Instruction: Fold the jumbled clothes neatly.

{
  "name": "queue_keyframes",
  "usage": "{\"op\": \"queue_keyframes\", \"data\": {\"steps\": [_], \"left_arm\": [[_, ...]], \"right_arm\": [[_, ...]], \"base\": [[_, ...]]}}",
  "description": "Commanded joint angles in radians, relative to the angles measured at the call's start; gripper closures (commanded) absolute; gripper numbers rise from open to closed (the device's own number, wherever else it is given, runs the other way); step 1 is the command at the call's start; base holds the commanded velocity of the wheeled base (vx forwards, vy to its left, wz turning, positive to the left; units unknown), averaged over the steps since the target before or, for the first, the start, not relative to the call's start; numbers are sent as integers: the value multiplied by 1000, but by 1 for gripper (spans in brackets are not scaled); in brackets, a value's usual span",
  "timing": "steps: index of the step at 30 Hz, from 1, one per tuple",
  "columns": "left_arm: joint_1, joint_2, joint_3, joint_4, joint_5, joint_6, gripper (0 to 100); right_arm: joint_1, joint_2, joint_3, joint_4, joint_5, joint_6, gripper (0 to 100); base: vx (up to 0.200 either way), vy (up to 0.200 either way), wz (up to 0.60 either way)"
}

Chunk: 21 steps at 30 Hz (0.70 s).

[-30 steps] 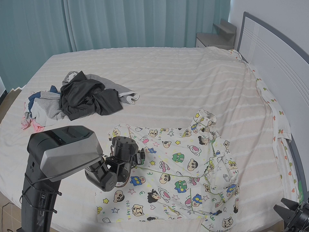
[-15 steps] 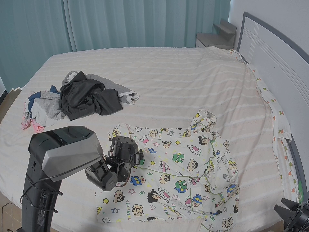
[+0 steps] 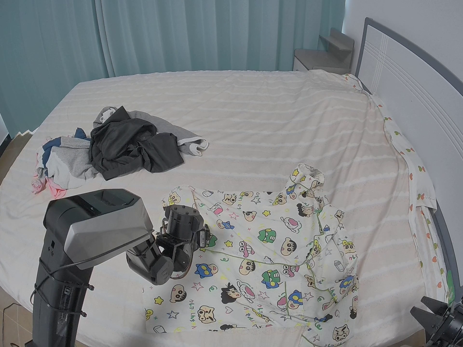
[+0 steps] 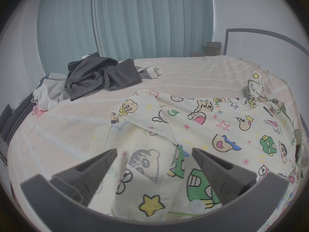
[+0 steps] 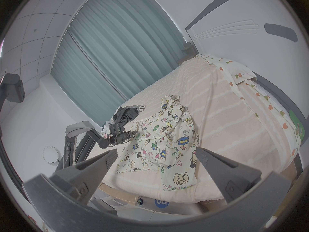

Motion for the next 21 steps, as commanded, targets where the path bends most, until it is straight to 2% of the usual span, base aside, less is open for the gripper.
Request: {"op": "queue_keyframes", "data": {"steps": [1,14,21], "left_arm": [[5,5,1,-1,0,-1,100],[51,-37,63,-7,0,-2,100],[108,-115,107,-7,-1,-2,100]], "right_arm": [[0,5,2,0,0,1,0],[8,5,0,0,0,4,0],[10,5,0,0,0,4,0]], "base": [[0,0,0],[0,0,0],[0,0,0]]}}
